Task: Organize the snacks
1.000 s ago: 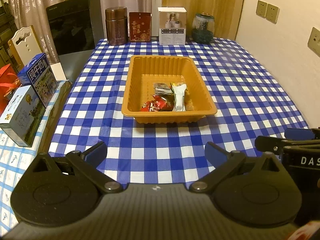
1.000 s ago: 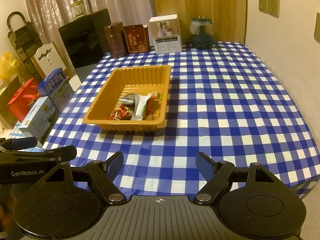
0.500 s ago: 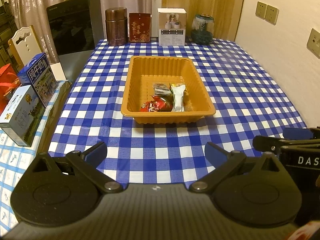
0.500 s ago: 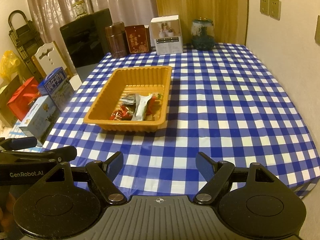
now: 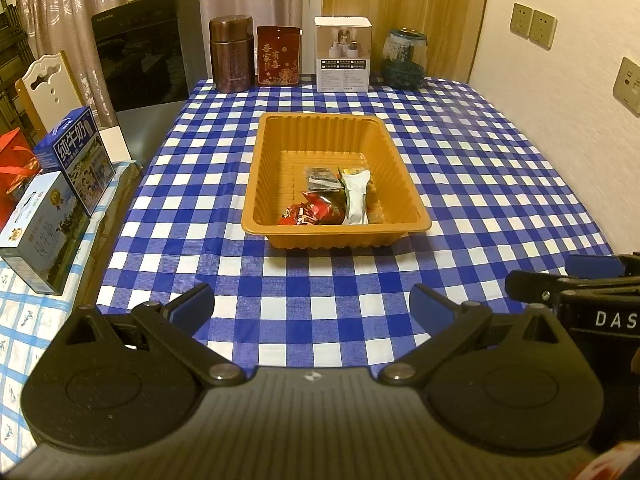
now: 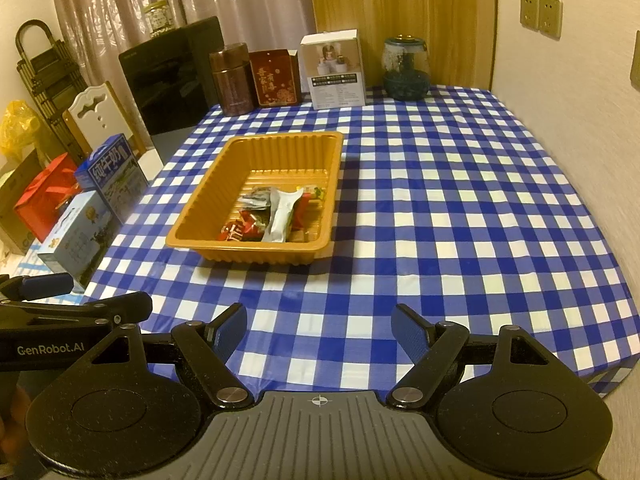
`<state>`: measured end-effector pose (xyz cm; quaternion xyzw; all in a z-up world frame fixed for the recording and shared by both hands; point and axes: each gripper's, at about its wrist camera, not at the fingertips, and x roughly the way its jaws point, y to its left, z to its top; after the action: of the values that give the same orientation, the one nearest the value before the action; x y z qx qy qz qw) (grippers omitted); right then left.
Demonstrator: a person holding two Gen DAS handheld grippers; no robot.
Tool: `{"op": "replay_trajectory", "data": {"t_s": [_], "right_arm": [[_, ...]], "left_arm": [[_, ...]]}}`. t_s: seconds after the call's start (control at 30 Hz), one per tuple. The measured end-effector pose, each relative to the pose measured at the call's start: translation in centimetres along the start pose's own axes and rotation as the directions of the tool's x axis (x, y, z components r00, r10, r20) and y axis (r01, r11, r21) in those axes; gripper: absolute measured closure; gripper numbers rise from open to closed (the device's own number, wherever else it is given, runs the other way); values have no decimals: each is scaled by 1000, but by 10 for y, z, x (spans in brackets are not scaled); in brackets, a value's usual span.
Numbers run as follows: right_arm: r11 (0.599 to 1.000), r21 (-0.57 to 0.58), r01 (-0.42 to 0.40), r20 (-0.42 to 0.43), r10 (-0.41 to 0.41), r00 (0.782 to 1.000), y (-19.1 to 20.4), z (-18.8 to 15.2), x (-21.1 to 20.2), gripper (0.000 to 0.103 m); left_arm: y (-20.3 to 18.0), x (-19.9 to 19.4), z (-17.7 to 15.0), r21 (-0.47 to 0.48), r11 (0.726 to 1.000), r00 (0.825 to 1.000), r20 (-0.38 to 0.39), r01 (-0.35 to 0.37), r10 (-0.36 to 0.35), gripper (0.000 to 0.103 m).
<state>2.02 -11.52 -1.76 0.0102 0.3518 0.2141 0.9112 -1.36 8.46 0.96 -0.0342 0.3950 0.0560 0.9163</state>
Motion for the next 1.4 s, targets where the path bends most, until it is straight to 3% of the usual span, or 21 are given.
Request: {"op": "replay_trajectory", "data": {"t_s": [1.4], "right_arm": [[1000,4,-2,-5,2,1000,-2,2,3,24]], "left_arm": [[-4,2,1,5,1000,1000,-1,5,-5,0]]}}
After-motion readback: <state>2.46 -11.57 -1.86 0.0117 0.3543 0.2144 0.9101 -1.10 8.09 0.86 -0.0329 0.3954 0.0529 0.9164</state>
